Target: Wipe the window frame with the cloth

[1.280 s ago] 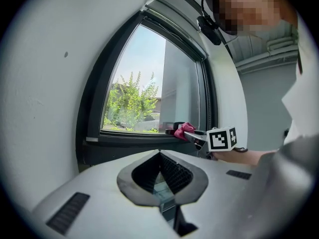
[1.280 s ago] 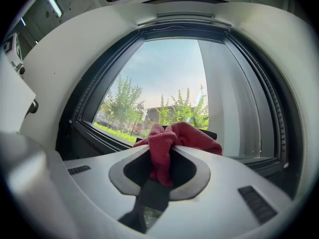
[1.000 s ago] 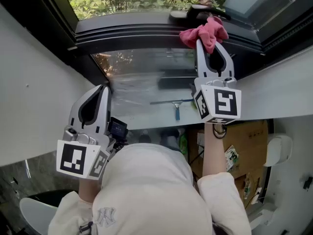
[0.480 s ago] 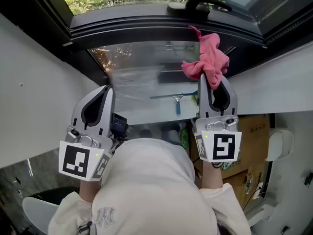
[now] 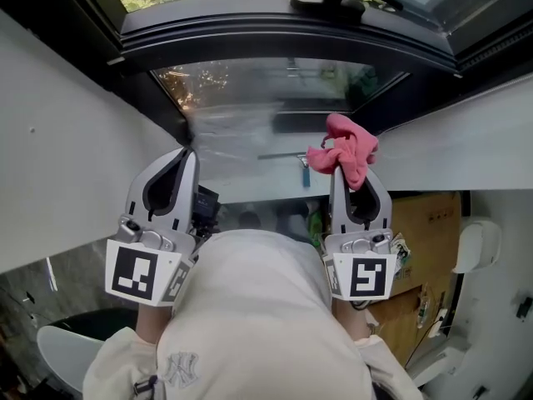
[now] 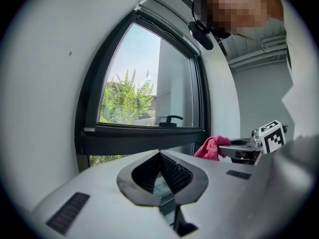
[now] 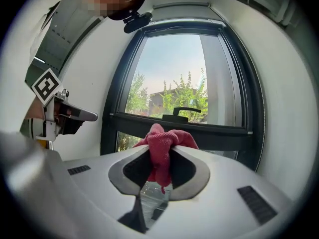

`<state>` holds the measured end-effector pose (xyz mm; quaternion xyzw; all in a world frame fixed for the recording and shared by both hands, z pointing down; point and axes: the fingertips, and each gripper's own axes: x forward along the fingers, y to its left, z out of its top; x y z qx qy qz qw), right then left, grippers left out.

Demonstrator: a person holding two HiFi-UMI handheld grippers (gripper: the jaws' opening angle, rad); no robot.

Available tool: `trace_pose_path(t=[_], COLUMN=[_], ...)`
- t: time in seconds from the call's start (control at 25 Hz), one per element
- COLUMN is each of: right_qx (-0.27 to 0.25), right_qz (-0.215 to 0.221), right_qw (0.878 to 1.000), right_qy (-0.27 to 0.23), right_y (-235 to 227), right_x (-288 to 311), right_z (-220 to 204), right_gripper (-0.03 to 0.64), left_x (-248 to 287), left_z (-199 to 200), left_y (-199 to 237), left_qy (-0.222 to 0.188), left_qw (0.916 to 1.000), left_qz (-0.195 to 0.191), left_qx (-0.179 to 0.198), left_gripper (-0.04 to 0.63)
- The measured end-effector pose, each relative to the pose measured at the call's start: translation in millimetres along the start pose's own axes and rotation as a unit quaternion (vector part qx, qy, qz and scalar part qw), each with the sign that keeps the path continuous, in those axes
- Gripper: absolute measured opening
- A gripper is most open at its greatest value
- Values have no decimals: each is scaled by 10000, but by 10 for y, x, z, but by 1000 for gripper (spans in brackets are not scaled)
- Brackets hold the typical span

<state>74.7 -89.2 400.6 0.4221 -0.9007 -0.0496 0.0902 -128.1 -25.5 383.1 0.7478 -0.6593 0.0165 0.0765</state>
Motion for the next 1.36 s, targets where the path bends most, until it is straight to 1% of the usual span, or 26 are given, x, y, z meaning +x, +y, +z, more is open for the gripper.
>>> trace_pose_path(t=[0.24, 0.48, 1.16, 1.36], right_qx=[95, -24, -163, -276], right_qz=[107, 65, 137, 304], right_qw=[9998, 9994, 9992, 9985], right_qy=[163, 351, 330, 364], right_y=[83, 72, 106, 149], right_x=[-137, -223, -173, -135], right_z=[-107, -212, -140, -166], right_gripper=[83, 83, 83, 83], left_x=[4, -16, 8, 39], left_z=[-56, -67, -37, -19], left_y=[-51, -59, -54, -16], left_qy=[78, 59, 64, 35], left_qw=[10000, 10000, 10000, 9999], left_qz=[11, 9, 61, 103], left_qx=[36, 11, -32, -61], left_gripper=[8, 8, 8, 8])
